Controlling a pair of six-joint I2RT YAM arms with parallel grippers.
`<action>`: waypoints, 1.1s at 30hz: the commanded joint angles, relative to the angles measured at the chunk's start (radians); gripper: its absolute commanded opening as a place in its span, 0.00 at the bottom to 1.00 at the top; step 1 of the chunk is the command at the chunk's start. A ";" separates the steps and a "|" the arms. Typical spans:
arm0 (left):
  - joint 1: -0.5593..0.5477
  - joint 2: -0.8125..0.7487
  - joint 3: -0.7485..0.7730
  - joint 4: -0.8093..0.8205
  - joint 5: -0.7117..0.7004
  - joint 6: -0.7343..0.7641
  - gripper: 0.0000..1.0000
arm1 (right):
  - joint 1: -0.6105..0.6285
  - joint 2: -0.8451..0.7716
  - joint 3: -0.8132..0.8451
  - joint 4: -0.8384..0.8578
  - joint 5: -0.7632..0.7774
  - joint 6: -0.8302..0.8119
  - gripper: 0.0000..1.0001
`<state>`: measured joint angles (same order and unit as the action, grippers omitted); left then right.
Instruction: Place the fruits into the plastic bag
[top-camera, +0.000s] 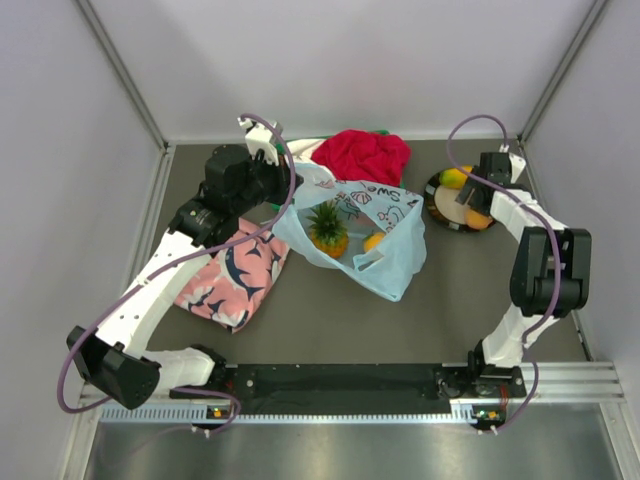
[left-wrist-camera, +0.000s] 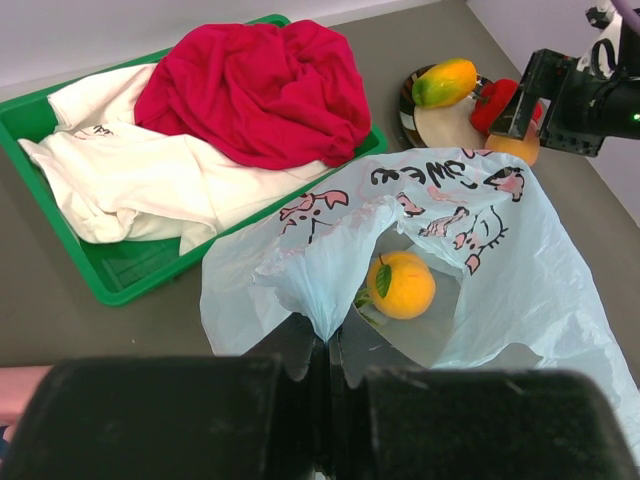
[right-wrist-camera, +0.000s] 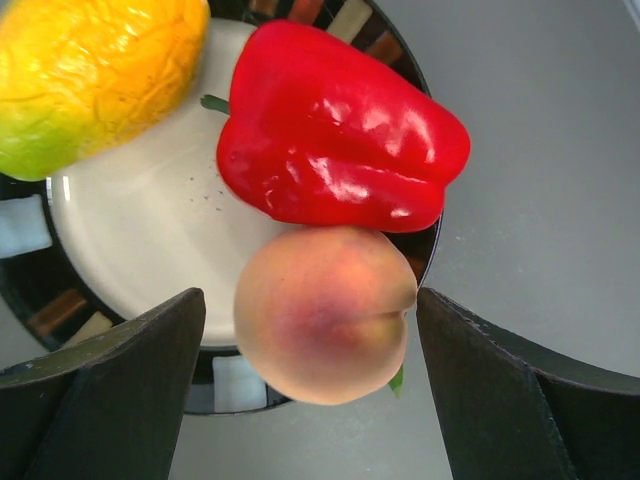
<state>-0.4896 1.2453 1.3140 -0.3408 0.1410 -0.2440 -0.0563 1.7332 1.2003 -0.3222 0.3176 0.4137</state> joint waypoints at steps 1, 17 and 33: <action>0.000 -0.015 0.001 0.043 -0.001 0.011 0.00 | -0.011 0.028 0.038 0.026 0.023 0.020 0.86; 0.000 -0.012 0.005 0.039 0.003 0.009 0.00 | -0.011 0.075 0.033 0.043 0.002 0.037 0.81; 0.002 -0.010 0.007 0.036 0.005 0.008 0.00 | -0.010 -0.010 -0.019 0.063 -0.074 0.045 0.38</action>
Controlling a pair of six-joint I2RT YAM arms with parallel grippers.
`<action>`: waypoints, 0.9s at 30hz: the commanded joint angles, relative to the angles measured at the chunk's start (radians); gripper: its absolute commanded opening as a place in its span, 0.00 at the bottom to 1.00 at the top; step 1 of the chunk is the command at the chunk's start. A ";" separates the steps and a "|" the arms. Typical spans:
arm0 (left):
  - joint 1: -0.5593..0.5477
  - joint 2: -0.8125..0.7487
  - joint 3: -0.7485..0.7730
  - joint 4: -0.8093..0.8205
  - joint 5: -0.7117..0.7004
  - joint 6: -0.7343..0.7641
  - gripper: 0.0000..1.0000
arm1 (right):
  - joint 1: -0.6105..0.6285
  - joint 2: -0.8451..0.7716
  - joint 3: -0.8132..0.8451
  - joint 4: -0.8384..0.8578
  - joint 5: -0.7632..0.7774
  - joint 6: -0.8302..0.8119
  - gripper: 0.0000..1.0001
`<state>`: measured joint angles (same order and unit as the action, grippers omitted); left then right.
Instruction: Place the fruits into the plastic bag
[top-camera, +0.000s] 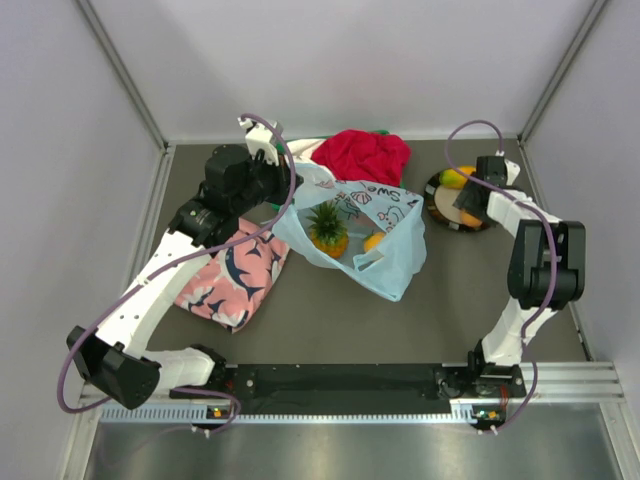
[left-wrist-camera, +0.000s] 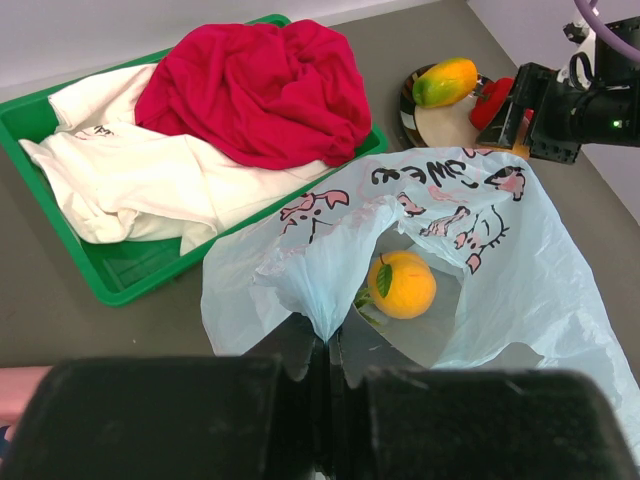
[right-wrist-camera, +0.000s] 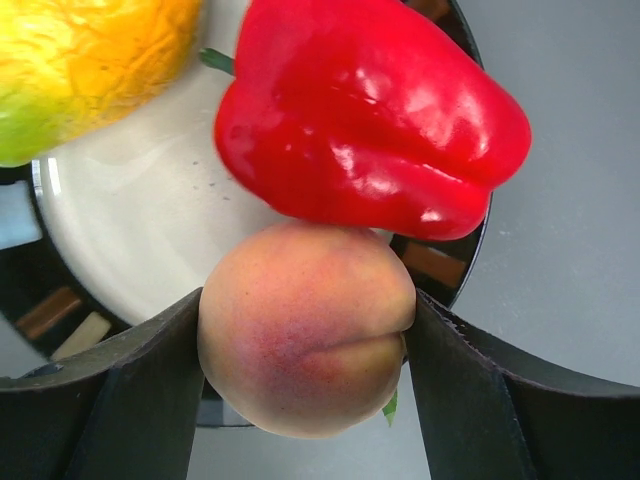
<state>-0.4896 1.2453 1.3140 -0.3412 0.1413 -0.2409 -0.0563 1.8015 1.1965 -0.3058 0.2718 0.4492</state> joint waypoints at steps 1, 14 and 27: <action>0.000 -0.012 0.007 0.037 0.003 0.005 0.00 | -0.008 -0.096 -0.021 0.047 -0.037 0.011 0.37; 0.002 -0.014 0.008 0.037 0.004 0.005 0.00 | -0.008 -0.243 -0.133 0.105 -0.183 0.037 0.28; 0.002 -0.017 0.008 0.037 0.003 0.006 0.00 | 0.076 -0.425 -0.166 0.105 -0.269 -0.006 0.23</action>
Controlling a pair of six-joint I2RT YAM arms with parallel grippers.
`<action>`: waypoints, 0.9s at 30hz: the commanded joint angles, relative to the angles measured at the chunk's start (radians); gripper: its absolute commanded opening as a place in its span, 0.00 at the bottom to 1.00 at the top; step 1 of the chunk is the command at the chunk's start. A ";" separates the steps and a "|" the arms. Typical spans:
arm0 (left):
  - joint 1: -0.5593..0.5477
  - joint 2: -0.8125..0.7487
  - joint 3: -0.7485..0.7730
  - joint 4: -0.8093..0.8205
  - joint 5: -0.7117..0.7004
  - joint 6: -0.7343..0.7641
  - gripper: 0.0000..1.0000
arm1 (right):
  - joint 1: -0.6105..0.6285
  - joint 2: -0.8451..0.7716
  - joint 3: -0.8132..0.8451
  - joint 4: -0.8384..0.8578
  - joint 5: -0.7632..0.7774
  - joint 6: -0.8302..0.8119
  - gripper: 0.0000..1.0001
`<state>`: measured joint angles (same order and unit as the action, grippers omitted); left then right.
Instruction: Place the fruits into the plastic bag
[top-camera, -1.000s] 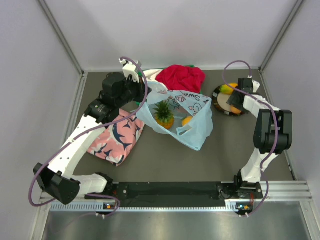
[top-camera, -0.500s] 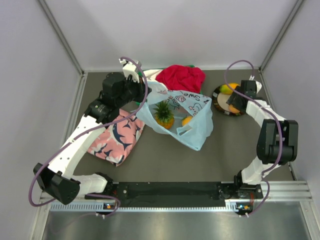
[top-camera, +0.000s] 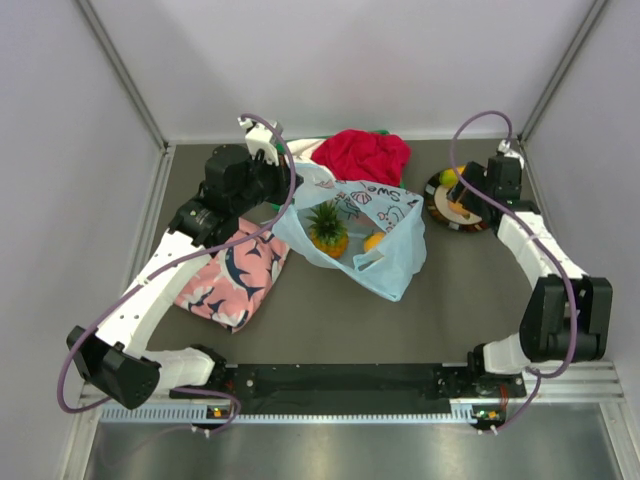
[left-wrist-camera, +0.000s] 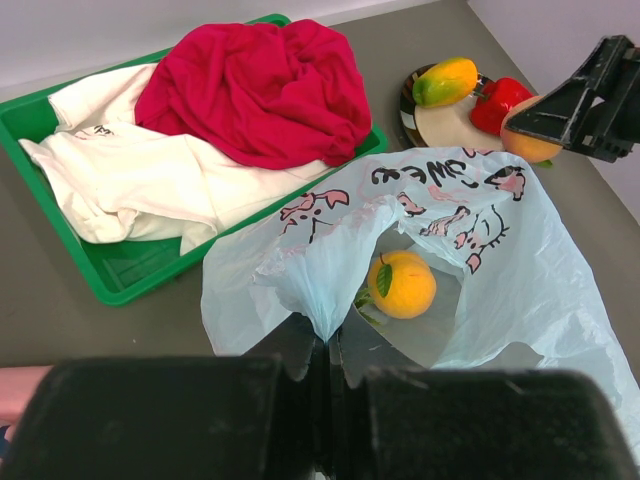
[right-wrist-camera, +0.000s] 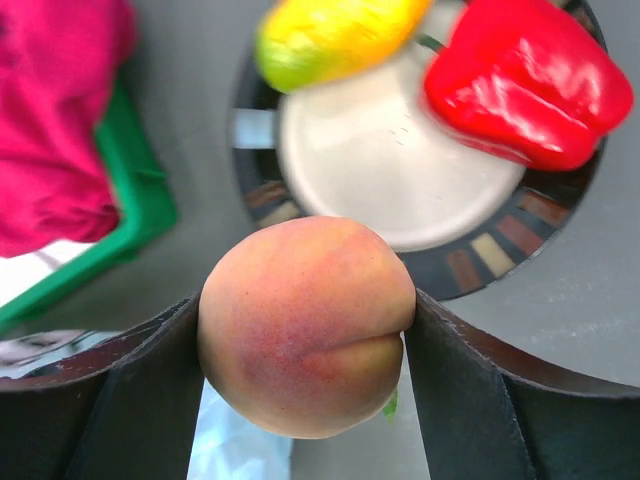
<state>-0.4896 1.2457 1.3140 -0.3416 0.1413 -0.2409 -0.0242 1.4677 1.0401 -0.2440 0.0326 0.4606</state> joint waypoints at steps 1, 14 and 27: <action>0.002 -0.017 0.008 0.036 0.003 0.005 0.00 | 0.049 -0.118 -0.011 0.041 -0.030 -0.014 0.22; 0.000 -0.011 0.008 0.036 0.009 0.002 0.00 | 0.248 -0.325 0.034 0.003 -0.011 -0.039 0.25; 0.000 -0.011 0.008 0.036 0.012 -0.001 0.00 | 0.460 -0.386 0.121 0.008 -0.028 -0.106 0.25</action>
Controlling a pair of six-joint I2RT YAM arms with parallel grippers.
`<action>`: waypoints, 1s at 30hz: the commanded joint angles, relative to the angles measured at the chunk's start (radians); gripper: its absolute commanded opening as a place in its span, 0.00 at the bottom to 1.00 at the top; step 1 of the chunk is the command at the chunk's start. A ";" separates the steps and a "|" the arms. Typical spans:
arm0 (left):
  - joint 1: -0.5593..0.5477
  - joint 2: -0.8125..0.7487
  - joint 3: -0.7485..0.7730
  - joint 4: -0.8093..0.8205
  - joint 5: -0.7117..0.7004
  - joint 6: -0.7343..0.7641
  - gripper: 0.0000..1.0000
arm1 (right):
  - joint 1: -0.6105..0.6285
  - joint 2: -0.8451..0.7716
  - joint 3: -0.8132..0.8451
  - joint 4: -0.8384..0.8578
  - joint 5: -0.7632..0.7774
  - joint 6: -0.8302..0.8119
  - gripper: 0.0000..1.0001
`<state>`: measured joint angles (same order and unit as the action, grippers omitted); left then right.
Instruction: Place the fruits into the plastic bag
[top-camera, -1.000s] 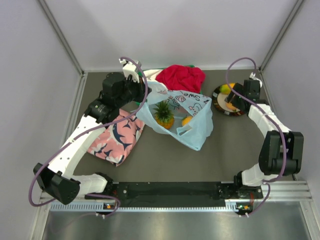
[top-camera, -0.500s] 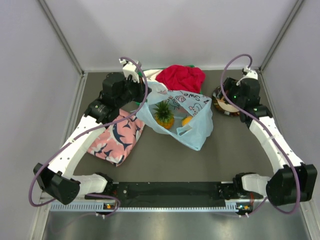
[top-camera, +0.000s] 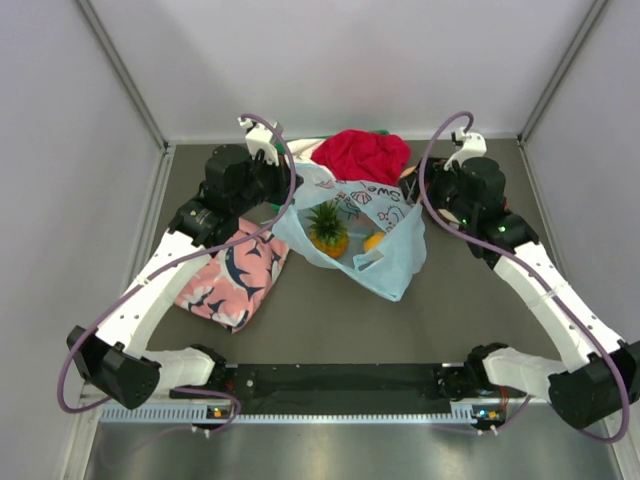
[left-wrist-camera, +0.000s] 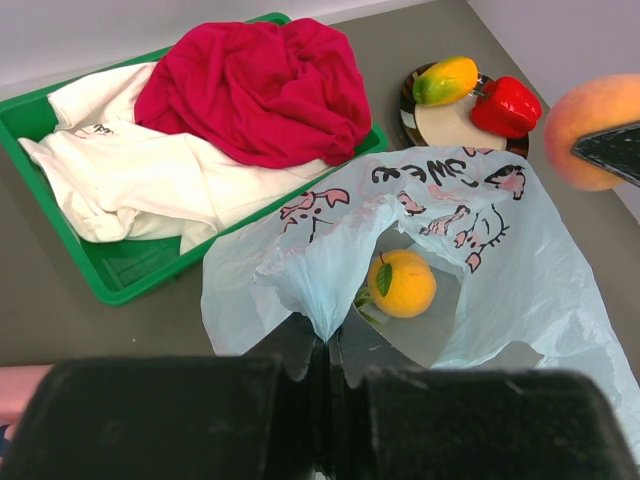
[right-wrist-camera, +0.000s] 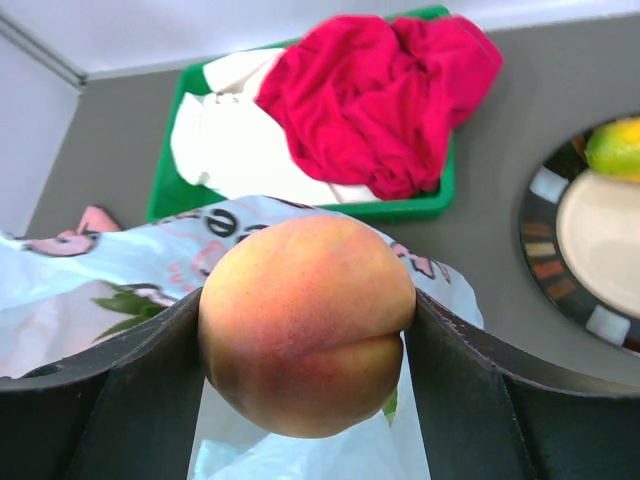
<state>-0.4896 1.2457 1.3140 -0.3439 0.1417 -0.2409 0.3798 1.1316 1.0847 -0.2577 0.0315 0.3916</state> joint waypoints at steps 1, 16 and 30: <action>0.002 -0.009 0.008 0.040 0.015 -0.001 0.00 | 0.074 -0.052 0.081 0.023 -0.027 -0.046 0.25; 0.002 -0.003 0.010 0.039 0.018 -0.006 0.00 | 0.365 0.095 0.196 -0.038 -0.061 -0.260 0.24; 0.002 -0.002 0.010 0.039 0.019 -0.005 0.00 | 0.479 0.332 0.234 -0.081 0.025 -0.298 0.23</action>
<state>-0.4896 1.2461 1.3140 -0.3439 0.1459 -0.2417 0.8513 1.4517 1.2972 -0.3691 0.0105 0.0963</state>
